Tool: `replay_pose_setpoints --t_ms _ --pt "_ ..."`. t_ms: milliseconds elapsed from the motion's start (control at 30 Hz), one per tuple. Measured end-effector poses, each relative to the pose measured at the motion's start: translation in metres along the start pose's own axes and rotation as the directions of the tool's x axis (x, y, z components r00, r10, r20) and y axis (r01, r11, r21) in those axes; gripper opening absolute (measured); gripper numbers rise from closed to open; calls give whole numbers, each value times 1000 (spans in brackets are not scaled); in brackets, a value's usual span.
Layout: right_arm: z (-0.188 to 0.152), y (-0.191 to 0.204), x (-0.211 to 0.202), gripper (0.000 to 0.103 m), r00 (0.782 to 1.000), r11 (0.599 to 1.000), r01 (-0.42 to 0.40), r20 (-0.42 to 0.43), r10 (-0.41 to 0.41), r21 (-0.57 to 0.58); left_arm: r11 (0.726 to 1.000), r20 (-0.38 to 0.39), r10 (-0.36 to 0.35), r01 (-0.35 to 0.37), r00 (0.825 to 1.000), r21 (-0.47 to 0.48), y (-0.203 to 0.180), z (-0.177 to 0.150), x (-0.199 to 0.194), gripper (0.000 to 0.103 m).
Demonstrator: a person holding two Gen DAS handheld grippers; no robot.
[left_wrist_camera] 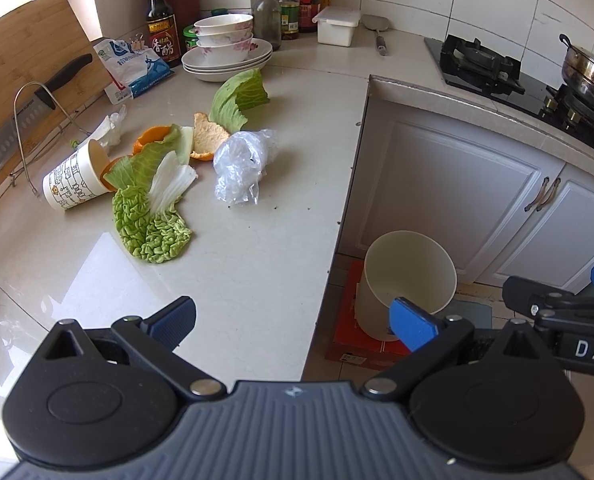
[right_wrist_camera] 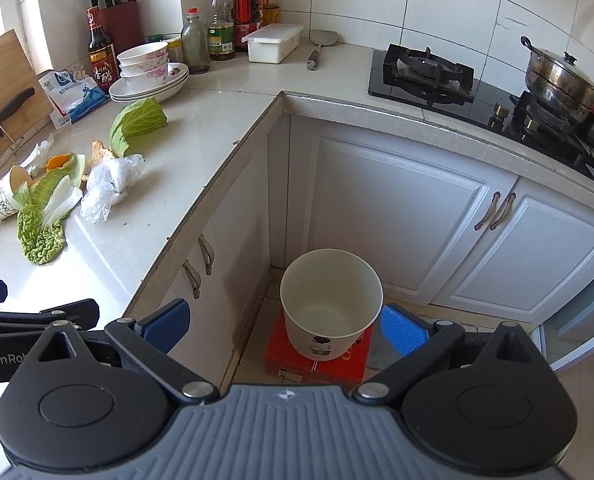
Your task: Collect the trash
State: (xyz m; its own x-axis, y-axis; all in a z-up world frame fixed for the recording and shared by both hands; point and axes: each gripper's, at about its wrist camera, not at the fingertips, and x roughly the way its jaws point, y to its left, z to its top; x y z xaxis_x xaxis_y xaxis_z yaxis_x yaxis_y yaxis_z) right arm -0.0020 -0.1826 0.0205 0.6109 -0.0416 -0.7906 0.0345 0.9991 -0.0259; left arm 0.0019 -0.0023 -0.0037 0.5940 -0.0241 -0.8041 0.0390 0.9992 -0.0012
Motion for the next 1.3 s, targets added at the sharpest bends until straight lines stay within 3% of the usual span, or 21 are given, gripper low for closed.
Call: replay_pose_setpoints --t_ms 933,1300 --pt "7 7 2 103 1000 999 -18 13 19 -42 1000 3 9 -9 1000 -24 8 3 2 102" --pt "21 16 5 103 997 993 -68 39 72 -101 998 36 17 -15 999 -54 17 7 5 102"
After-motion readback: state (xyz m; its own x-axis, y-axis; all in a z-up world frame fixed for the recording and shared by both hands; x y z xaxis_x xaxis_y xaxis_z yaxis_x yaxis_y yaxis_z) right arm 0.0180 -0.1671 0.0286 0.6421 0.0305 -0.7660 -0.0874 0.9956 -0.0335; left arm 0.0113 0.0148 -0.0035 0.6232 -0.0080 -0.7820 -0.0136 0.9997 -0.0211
